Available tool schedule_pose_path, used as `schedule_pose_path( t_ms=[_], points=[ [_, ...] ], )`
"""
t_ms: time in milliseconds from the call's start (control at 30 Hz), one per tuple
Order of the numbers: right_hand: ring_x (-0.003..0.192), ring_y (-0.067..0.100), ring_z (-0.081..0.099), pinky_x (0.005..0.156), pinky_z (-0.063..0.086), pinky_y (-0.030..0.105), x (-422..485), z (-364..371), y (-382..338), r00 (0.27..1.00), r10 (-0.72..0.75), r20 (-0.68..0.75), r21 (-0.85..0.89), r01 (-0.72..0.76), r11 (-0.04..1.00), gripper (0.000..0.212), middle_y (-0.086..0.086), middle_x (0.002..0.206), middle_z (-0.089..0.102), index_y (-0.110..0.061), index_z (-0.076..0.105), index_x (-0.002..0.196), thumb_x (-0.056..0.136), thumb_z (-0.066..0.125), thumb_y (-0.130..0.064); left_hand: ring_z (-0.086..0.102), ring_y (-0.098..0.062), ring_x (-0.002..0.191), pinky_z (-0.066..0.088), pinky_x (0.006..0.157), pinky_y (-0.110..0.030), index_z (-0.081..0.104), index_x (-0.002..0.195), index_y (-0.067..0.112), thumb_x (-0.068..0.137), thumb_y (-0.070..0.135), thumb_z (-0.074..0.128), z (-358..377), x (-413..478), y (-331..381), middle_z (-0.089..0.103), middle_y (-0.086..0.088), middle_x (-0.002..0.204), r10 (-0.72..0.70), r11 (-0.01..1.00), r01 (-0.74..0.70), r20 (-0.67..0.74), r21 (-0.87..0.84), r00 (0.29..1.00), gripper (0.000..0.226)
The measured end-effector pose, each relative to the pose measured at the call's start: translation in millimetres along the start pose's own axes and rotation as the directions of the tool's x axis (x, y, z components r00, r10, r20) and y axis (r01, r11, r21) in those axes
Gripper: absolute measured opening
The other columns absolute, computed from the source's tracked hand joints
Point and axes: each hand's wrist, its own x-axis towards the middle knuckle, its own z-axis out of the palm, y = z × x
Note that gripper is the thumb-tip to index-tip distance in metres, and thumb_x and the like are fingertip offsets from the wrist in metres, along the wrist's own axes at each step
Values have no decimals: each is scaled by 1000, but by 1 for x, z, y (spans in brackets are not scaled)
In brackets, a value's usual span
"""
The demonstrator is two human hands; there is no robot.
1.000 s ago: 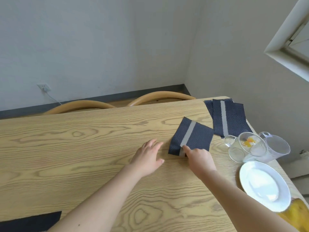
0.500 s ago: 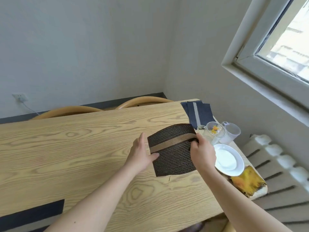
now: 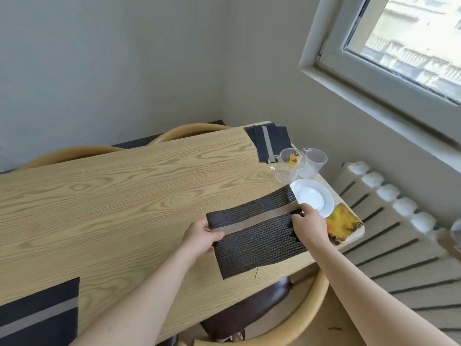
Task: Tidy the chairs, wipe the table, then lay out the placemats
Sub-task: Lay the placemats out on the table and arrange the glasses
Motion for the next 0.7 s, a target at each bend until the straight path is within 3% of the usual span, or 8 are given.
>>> schedule_pose_path(
  t_ms=[133, 333, 433, 500, 567, 633, 700],
  points=[
    [96, 27, 61, 77, 51, 34, -4, 7, 23, 998, -25, 54, -205, 35, 978, 48, 6, 110, 65, -22, 52, 130, 83, 48, -10, 68, -22, 74, 59, 64, -33, 57, 78, 19, 80, 11, 70, 13, -3, -16, 68, -4, 87, 6, 981, 1, -38, 196, 999, 16],
    [107, 25, 61, 80, 47, 29, -6, 20, 44, 990, -85, 115, -225, 110, 968, 68, 8, 121, 66, -23, 49, 135, 76, 43, 11, 71, -25, 77, 60, 68, -40, 58, 87, 16, 80, 11, 69, 26, 4, -32, 70, -5, 88, -11, 956, 21, -35, 294, 999, 14],
    [117, 27, 55, 89, 46, 33, -5, 22, 52, 981, -154, 119, -292, 183, 939, 75, 8, 133, 58, -21, 43, 141, 74, 41, 13, 69, -26, 84, 58, 75, -40, 57, 107, 15, 78, 16, 71, 29, 9, -38, 67, -3, 94, -39, 941, 57, -62, 335, 997, 33],
    [127, 27, 43, 98, 41, 36, -6, 24, 58, 963, -231, 142, -413, 269, 870, 72, 6, 145, 44, -21, 37, 145, 79, 43, 8, 60, -25, 107, 51, 89, -35, 41, 133, 16, 77, 25, 74, 28, 5, -40, 58, -6, 120, 11, 854, 52, -117, 518, 993, 66],
    [138, 26, 30, 107, 34, 36, -7, 28, 64, 939, -267, 219, -508, 343, 790, 66, 5, 154, 29, -24, 31, 148, 88, 49, -5, 42, -26, 129, 41, 101, -33, 15, 149, 17, 79, 36, 73, 28, 0, -42, 35, -10, 144, 171, 693, -24, -132, 720, 976, 94],
    [145, 24, 16, 114, 28, 37, -9, 35, 70, 902, -262, 343, -547, 418, 725, 65, 4, 159, 18, -28, 24, 151, 93, 54, -26, 30, -24, 137, 35, 108, -33, 9, 151, 20, 80, 40, 70, 29, -5, -42, 23, -7, 151, 311, 549, -155, -28, 821, 950, 96],
    [148, 23, 8, 118, 24, 39, -14, 44, 73, 863, -251, 438, -563, 481, 672, 71, 3, 161, 10, -31, 17, 152, 92, 54, -43, 23, -22, 140, 31, 112, -35, 15, 150, 23, 81, 42, 68, 31, -3, -44, 18, -3, 154, 316, 488, -256, 104, 834, 943, 89]
  ],
)
